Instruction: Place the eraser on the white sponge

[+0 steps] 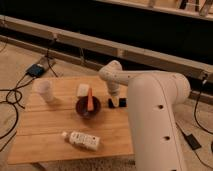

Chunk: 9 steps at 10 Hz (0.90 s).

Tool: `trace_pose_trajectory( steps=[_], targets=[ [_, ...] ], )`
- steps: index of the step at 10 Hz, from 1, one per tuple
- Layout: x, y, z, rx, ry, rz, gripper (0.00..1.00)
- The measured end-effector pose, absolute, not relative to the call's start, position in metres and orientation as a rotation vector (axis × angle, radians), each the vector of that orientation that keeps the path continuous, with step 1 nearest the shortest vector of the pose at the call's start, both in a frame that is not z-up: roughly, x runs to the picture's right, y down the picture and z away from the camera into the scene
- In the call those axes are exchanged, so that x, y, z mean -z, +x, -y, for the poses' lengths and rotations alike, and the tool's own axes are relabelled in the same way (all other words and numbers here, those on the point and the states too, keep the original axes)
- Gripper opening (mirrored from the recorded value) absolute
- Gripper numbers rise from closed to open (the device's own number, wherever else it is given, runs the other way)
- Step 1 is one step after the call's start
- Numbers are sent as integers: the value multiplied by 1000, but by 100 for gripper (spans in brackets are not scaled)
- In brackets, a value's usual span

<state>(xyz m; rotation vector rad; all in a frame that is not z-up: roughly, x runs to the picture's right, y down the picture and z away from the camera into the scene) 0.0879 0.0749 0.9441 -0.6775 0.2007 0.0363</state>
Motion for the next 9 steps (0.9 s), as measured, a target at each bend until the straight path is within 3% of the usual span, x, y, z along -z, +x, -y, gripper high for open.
trace_pose_trajectory(
  steps=[9],
  targets=[
    [-945, 90, -77, -23, -687, -184, 65]
  ],
)
